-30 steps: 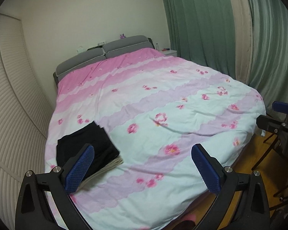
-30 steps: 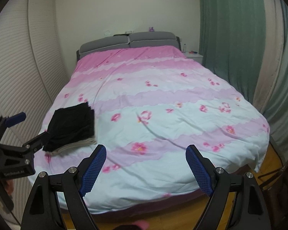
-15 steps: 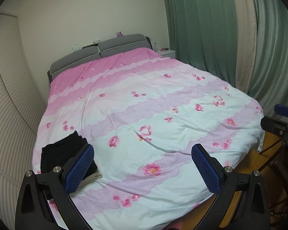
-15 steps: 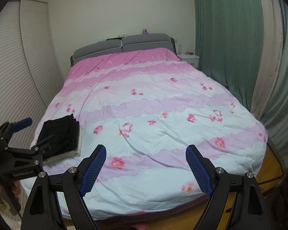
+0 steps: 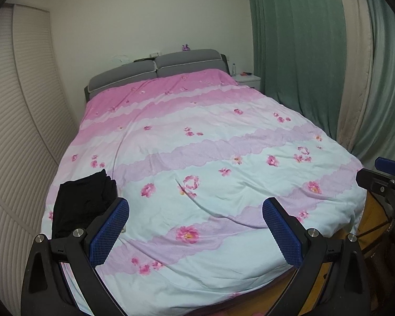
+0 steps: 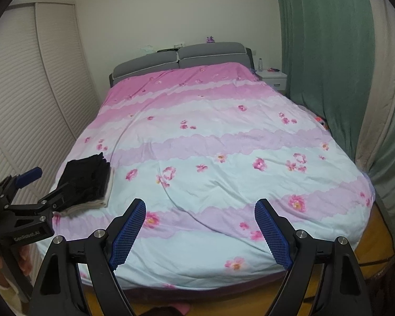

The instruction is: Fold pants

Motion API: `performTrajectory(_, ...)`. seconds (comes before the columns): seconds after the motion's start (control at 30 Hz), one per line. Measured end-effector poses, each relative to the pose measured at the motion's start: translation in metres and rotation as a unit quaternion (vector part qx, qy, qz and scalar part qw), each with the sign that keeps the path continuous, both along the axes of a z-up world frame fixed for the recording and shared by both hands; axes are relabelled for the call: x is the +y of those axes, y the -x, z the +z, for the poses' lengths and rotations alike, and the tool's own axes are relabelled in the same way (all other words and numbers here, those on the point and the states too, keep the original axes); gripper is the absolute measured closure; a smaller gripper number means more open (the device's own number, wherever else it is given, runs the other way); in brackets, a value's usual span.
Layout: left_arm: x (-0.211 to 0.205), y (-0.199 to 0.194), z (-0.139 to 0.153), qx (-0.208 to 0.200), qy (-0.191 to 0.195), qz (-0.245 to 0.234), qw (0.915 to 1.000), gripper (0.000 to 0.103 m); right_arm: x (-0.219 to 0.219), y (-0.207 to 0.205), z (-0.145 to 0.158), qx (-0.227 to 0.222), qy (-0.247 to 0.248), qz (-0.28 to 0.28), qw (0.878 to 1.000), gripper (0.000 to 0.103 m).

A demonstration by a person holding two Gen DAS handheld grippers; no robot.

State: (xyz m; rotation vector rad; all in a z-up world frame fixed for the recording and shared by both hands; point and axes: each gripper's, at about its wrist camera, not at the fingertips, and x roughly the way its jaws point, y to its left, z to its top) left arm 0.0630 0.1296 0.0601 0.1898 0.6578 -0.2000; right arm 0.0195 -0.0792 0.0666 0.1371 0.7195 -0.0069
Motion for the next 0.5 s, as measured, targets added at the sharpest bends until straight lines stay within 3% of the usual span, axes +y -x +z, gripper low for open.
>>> performTrajectory(0.33, -0.018, 0.031, 0.007, -0.022, -0.011, 0.033, 0.9992, 0.0, -0.026, 0.016, 0.002, -0.007, 0.005, 0.022, 1.0, 0.017)
performTrajectory(0.5, -0.017, 0.043, 0.01, -0.018, 0.006, 0.037, 0.9991, 0.0, -0.027, 0.024, 0.003, -0.01, 0.008, 0.034, 0.999, 0.017)
